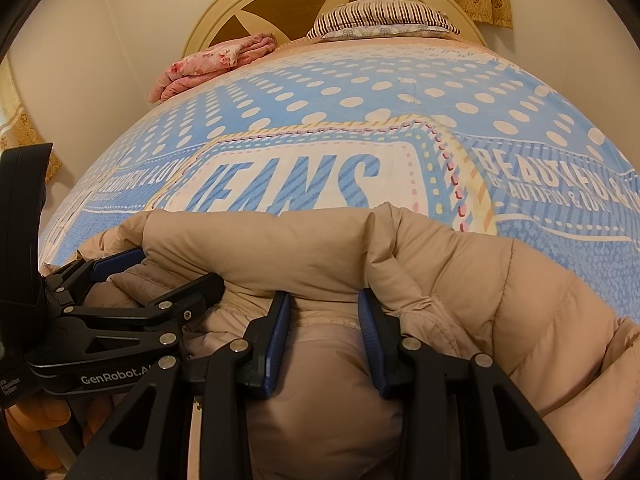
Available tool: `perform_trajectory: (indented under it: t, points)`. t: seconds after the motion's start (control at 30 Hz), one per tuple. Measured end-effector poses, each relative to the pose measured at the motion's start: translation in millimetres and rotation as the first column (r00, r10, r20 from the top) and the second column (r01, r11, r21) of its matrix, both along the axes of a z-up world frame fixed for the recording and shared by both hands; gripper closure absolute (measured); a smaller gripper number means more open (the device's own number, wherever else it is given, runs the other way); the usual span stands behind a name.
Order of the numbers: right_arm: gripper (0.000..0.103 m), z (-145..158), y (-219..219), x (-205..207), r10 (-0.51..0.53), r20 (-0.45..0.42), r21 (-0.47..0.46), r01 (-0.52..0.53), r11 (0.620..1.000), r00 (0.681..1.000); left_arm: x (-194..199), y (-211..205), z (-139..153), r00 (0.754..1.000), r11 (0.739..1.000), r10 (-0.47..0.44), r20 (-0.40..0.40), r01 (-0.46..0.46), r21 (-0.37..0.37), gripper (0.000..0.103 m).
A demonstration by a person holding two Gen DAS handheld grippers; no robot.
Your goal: Fold large clothes
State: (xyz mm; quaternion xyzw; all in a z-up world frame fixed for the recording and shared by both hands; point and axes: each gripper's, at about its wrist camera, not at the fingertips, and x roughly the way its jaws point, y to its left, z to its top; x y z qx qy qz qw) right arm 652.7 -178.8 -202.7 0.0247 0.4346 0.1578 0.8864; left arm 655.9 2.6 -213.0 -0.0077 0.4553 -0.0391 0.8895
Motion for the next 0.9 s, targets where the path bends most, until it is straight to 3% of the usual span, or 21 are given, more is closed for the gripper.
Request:
perform_trajectory:
  t: [0.6, 0.7, 0.77, 0.9]
  points:
    - [0.066, 0.9, 3.1, 4.7, 0.015, -0.031, -0.02, -0.016, 1.0, 0.999, 2.7, 1.1, 3.0, 1.0, 1.0, -0.004, -0.011, 0.004, 0.015, 0.001]
    - [0.066, 19.1, -4.3, 10.9, 0.032, -0.083, -0.013, -0.033, 0.999, 0.996, -15.4, 9.5, 31.0, 0.999, 1.0, -0.007, 0.05, 0.006, 0.011, 0.003]
    - [0.05, 44.7, -20.7, -2.2, -0.007, -0.018, 0.004, 0.007, 1.0, 1.0, -36.4, 18.0, 56.4, 0.994, 0.999, -0.037, 0.099, 0.037, -0.002, 0.003]
    - [0.046, 81.8, -61.2, -53.7, -0.013, -0.002, 0.07, 0.013, 0.997, 1.0, -111.4, 48.7, 104.0, 0.979, 0.997, -0.076, 0.186, 0.079, -0.01, 0.003]
